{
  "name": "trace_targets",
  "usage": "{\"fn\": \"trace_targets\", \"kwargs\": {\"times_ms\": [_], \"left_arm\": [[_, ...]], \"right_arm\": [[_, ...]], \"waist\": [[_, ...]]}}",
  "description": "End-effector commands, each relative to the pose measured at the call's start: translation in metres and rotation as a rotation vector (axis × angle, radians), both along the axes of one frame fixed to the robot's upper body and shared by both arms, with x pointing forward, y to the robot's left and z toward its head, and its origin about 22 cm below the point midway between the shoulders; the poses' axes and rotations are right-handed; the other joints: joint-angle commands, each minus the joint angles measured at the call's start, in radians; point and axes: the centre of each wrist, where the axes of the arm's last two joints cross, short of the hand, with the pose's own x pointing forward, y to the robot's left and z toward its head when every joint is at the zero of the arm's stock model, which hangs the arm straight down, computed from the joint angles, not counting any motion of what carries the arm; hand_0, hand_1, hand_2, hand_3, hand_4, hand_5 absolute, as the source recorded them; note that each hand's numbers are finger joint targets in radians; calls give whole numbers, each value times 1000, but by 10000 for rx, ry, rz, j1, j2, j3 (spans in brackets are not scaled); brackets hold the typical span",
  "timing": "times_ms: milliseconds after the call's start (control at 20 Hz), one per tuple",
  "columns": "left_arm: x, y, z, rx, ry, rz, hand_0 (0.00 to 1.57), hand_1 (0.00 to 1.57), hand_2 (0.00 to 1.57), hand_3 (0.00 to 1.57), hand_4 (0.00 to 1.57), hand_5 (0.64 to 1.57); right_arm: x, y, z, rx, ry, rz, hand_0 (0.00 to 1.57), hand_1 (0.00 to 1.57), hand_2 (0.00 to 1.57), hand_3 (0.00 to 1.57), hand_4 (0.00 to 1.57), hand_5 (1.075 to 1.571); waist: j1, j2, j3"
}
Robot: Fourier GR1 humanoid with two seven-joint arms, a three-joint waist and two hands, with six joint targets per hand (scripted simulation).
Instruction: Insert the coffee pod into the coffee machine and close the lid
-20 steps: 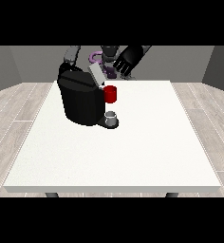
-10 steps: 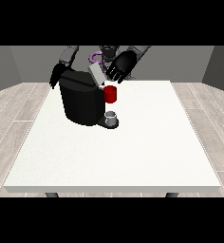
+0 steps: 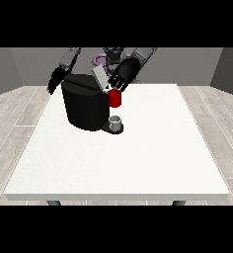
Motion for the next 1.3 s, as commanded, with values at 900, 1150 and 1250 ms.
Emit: {"fn": "trace_targets", "kwargs": {"times_ms": [900, 1150, 1250], "left_arm": [[1, 9, 27, -8, -666, -166, 1217, 1217, 1242, 1195, 357, 1571], [-2, -4, 53, 246, -1760, 218, 1241, 1241, 1255, 1199, 290, 1571], [2, -10, 23, 688, -1145, 166, 1225, 1225, 1244, 1157, 0, 1571]], "right_arm": [[7, 7, 12, 71, -46, -181, 0, 0, 0, 0, 104, 1571], [17, -18, 21, -105, -511, 24, 0, 0, 0, 0, 0, 1571], [11, -5, 12, -90, -279, 5, 0, 0, 0, 0, 0, 1571]], "waist": [[-107, 399, -2], [-265, 880, 3], [-181, 529, 0]]}}
